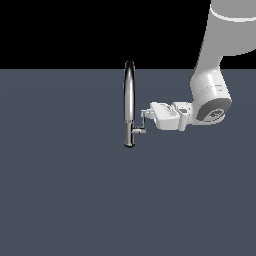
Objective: Turn on the faucet by rotating a designated handle.
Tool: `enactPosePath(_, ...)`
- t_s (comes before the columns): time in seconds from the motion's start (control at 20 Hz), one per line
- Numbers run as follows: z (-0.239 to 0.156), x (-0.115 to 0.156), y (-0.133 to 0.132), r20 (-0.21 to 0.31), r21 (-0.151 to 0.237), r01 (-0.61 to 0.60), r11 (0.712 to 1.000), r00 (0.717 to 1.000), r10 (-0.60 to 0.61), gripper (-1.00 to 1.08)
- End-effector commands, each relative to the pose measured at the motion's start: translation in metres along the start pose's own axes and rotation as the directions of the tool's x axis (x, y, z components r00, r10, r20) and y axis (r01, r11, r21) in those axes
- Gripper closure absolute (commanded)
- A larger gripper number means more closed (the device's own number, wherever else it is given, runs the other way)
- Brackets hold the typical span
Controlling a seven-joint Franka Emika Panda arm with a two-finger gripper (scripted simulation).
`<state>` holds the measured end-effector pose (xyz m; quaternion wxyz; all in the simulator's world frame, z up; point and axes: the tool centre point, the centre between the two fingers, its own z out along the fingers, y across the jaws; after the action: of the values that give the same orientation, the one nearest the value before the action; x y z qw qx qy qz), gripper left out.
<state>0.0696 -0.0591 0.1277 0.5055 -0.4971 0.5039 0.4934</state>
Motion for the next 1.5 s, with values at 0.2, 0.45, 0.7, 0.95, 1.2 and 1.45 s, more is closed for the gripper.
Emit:
enactPosePath(0.2, 0.0, -0.001, 0.004, 0.001, 0.002, -0.001, 1.0, 1.0, 0.001, 1.08)
enactPosePath(0.45, 0.0, -0.004, 0.016, 0.002, 0.002, 0.0, 1.0, 1.0, 0.0, 1.08)
enactPosePath(0.7, 0.001, -0.007, 0.028, 0.002, 0.002, 0.0, 1.0, 1.0, 0.0, 1.08)
enactPosePath(0.95, 0.001, -0.011, 0.041, 0.002, 0.002, 0.0, 1.0, 1.0, 0.0, 1.08)
enactPosePath(1.2, 0.007, -0.008, 0.045, 0.002, -0.001, 0.002, 1.0, 1.0, -0.002, 1.08)
enactPosePath(1.45, 0.004, 0.0, 0.063, 0.002, 0.0, 0.001, 1.0, 1.0, -0.001, 1.08)
